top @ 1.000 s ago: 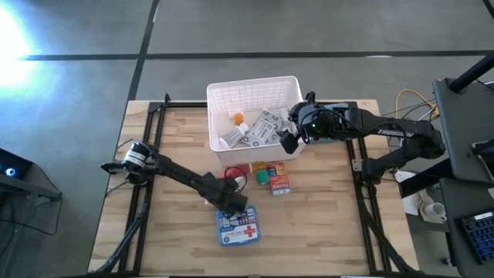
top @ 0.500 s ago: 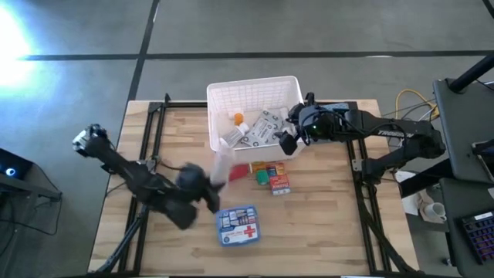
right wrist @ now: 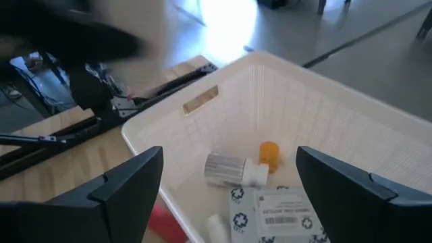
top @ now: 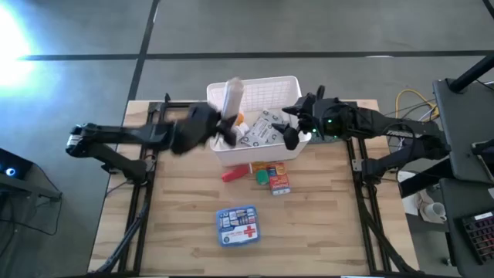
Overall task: Pick & place medical supplies in basket/bin
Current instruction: Put the white rolled bandage into the white container, then put the red rolled bandage into the white container
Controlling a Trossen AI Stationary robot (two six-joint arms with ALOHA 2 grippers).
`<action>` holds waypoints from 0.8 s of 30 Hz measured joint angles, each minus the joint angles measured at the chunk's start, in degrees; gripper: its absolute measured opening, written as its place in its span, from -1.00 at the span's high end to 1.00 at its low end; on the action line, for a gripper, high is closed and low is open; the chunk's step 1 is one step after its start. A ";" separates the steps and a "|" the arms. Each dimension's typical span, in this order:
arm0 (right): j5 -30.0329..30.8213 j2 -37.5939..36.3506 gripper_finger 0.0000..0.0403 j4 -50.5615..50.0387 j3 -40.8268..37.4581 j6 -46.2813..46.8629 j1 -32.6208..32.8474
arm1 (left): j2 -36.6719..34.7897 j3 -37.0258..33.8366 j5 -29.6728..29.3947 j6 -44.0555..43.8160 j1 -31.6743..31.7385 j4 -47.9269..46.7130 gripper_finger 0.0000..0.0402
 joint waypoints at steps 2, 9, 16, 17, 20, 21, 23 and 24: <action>0.04 -1.09 -0.62 -0.17 0.00 -0.12 0.00 | 1.53 -0.42 8.54 -0.50 7.85 -0.12 0.37; 0.06 -3.18 -0.62 -4.49 0.00 1.07 0.00 | 7.22 -0.47 24.34 -4.35 20.97 -0.02 0.09; 0.08 -2.91 -0.62 -5.75 -1.61 1.24 -0.02 | 7.53 -0.47 27.13 -4.37 20.28 -0.16 -0.47; 0.11 -2.91 -0.62 -5.07 -2.25 1.24 -0.04 | 7.02 -0.47 27.09 -4.33 19.86 -0.38 -0.52; 0.57 -2.89 -0.62 -2.93 -3.79 1.80 -0.04 | 4.16 -0.46 28.68 -4.07 17.47 -2.02 -0.62; 1.39 -2.87 -0.62 -2.80 -4.00 2.56 -0.04 | 2.95 -0.43 29.72 -3.84 16.12 -3.31 -0.63; 2.87 -2.46 -0.62 -2.38 -4.20 3.04 -0.04 | 0.42 -0.41 31.17 -3.76 12.69 -7.71 -0.64; 3.51 -2.24 -0.62 -2.14 -4.20 3.05 -0.08 | -0.70 -0.41 31.18 -3.75 10.66 -10.70 -0.64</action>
